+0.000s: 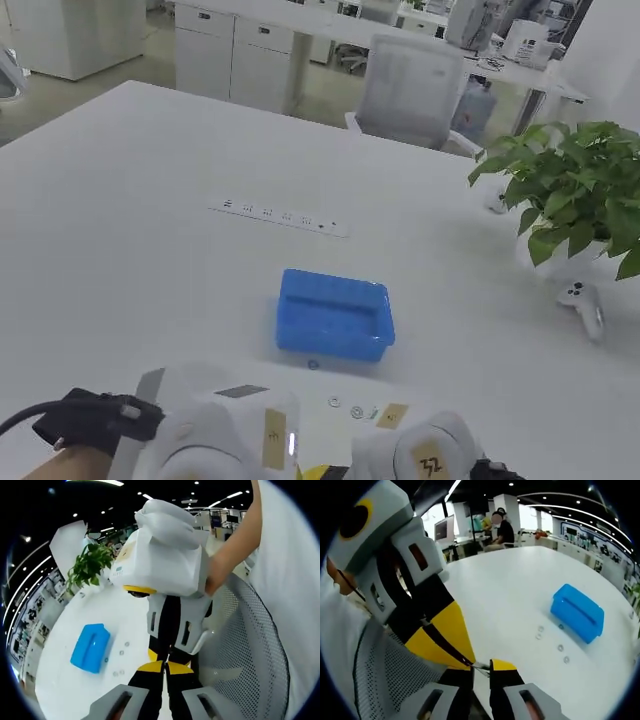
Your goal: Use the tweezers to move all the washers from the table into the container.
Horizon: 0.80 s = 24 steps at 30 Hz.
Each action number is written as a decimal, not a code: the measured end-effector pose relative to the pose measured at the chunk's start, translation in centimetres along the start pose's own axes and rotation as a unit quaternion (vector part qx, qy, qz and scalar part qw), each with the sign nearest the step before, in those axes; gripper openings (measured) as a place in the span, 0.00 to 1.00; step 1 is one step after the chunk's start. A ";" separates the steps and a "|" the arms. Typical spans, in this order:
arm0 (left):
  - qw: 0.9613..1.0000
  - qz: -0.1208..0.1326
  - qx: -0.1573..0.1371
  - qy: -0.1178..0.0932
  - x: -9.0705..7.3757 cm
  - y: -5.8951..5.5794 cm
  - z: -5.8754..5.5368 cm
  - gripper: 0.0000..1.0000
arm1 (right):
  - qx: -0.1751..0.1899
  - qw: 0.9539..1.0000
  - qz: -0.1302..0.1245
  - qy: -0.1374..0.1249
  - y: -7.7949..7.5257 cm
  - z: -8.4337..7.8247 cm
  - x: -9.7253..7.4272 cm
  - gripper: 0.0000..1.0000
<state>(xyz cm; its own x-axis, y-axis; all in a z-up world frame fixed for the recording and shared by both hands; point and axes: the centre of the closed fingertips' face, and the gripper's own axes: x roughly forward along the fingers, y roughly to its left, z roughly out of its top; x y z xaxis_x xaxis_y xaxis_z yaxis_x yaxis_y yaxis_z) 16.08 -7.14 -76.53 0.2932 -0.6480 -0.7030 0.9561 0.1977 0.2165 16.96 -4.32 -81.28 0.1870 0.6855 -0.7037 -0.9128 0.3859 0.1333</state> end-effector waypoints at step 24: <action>0.911 0.282 -0.293 -0.072 -5.9 6.7 -7.3 0.82 | 0.064 0.996 -0.051 -0.023 -3.4 0.4 -1.7 0.02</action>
<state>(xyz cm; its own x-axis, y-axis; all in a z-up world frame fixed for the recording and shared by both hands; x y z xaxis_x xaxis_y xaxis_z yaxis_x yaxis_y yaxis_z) 20.79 3.41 -75.87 0.7748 -0.4042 -0.4862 0.5034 0.8596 0.0874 19.90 -6.60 -80.26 0.2957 0.6656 -0.6853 -0.8354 0.5281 0.1525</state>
